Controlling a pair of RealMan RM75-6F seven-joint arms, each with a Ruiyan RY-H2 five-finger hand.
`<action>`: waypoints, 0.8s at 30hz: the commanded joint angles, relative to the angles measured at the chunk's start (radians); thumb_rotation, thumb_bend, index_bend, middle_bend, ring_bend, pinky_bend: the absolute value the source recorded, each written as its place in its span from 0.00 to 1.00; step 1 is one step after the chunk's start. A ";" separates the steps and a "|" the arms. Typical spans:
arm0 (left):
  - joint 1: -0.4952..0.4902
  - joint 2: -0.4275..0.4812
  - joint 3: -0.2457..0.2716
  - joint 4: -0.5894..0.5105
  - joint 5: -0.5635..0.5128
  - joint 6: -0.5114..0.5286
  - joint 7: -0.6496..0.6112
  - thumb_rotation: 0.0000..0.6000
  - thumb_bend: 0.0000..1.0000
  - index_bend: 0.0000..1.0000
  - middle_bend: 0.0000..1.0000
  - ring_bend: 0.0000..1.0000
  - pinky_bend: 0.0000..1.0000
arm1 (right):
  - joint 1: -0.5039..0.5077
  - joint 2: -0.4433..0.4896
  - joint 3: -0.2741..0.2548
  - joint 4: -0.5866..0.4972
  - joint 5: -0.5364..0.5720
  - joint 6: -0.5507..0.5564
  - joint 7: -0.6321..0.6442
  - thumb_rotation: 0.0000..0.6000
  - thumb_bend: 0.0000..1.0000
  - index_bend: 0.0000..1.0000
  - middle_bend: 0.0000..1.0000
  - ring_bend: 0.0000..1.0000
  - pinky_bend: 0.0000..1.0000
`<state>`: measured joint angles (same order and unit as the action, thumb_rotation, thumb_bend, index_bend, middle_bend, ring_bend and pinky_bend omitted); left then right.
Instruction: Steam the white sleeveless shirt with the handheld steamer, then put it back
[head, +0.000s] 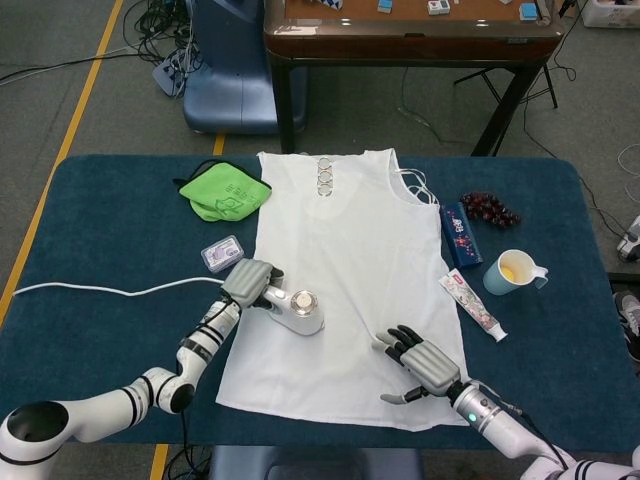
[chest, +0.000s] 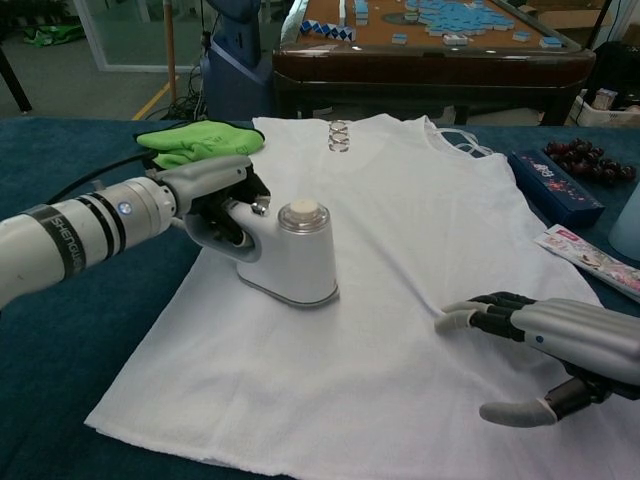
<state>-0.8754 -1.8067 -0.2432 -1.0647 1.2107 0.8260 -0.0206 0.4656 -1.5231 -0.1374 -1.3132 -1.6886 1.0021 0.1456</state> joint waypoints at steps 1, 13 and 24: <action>-0.005 -0.015 0.006 0.012 0.014 0.005 -0.006 1.00 0.22 0.81 0.70 0.61 0.62 | 0.000 -0.001 -0.004 0.002 -0.001 0.002 0.002 0.37 0.00 0.05 0.09 0.00 0.00; -0.046 -0.113 0.026 0.169 0.113 0.042 -0.103 1.00 0.22 0.81 0.71 0.61 0.62 | 0.006 0.006 -0.018 -0.013 -0.003 0.009 -0.002 0.37 0.00 0.05 0.09 0.00 0.00; -0.084 -0.187 0.054 0.379 0.206 0.105 -0.216 1.00 0.22 0.81 0.71 0.60 0.62 | 0.009 0.012 -0.025 -0.021 -0.001 0.014 0.001 0.37 0.00 0.05 0.09 0.00 0.00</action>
<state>-0.9527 -1.9779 -0.1953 -0.7116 1.3988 0.9108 -0.2079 0.4745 -1.5108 -0.1626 -1.3341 -1.6890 1.0157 0.1464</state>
